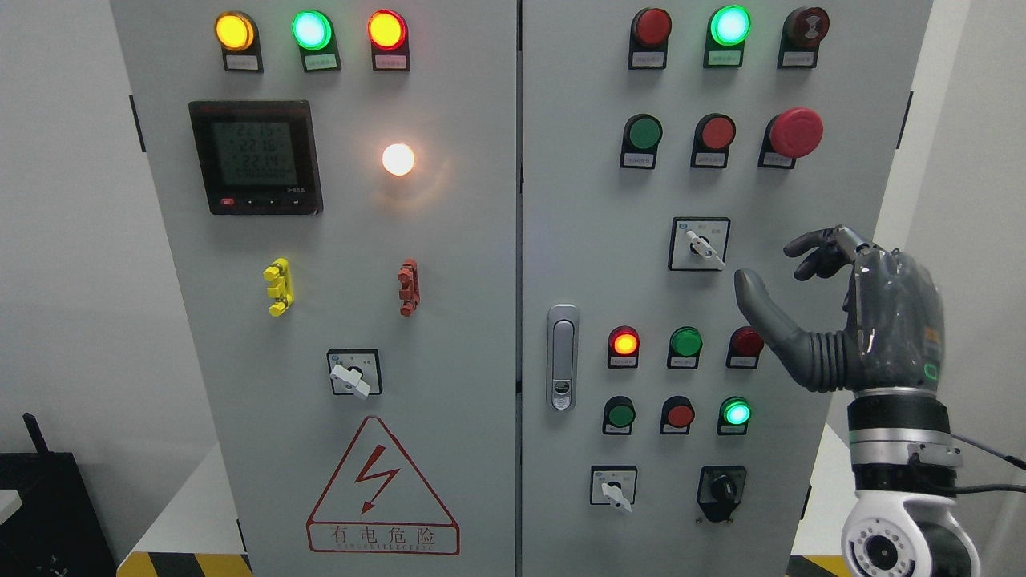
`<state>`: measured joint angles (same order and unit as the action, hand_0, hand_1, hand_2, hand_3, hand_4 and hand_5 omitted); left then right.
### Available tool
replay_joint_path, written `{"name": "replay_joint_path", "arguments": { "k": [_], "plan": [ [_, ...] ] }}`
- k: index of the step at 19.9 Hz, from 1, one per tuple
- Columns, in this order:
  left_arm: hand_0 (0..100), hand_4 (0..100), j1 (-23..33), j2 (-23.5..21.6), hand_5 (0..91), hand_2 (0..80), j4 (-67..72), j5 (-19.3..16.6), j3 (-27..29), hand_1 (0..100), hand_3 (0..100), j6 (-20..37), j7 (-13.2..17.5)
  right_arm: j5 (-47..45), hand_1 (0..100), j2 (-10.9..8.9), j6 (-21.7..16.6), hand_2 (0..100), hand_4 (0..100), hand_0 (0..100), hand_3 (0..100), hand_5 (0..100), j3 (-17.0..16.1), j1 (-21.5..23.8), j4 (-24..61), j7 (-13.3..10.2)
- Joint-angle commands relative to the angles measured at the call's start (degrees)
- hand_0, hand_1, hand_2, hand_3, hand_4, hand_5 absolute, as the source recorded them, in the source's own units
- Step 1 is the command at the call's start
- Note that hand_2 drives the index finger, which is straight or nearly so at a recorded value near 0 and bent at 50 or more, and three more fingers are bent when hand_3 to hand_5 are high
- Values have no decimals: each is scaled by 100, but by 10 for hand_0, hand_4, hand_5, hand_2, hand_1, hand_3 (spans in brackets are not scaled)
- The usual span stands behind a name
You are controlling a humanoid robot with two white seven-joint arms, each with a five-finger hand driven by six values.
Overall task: Rotate and turn off gray switch
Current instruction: 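Move the right hand onto the white rotary switch and pinch its handle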
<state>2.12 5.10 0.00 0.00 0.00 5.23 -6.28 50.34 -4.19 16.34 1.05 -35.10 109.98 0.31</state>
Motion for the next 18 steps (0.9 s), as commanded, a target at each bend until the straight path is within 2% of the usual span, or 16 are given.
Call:
{"name": "replay_joint_path", "arguments": {
  "k": [1,3,6,18],
  "plan": [
    [120,0,-1,0,0,0,132,-44,185,389,0,-4,4,178,311,269,28,482,679,50,684,819,281,-138,-293,4],
    [120,0,8,0,0,0,132,-44,176,389,0,-4,-5,300,327,278,36,486,680,46,686,820,290,-147,-311,13],
    [120,0,-1,0,0,0,132,-44,185,389,0,-4,4,380,357,278,89,489,682,40,688,822,290,-147,-390,171],
    [120,0,8,0,0,0,132,-44,176,389,0,-4,-5,424,388,278,247,473,687,49,684,826,290,-357,-548,180]
  ]
}}
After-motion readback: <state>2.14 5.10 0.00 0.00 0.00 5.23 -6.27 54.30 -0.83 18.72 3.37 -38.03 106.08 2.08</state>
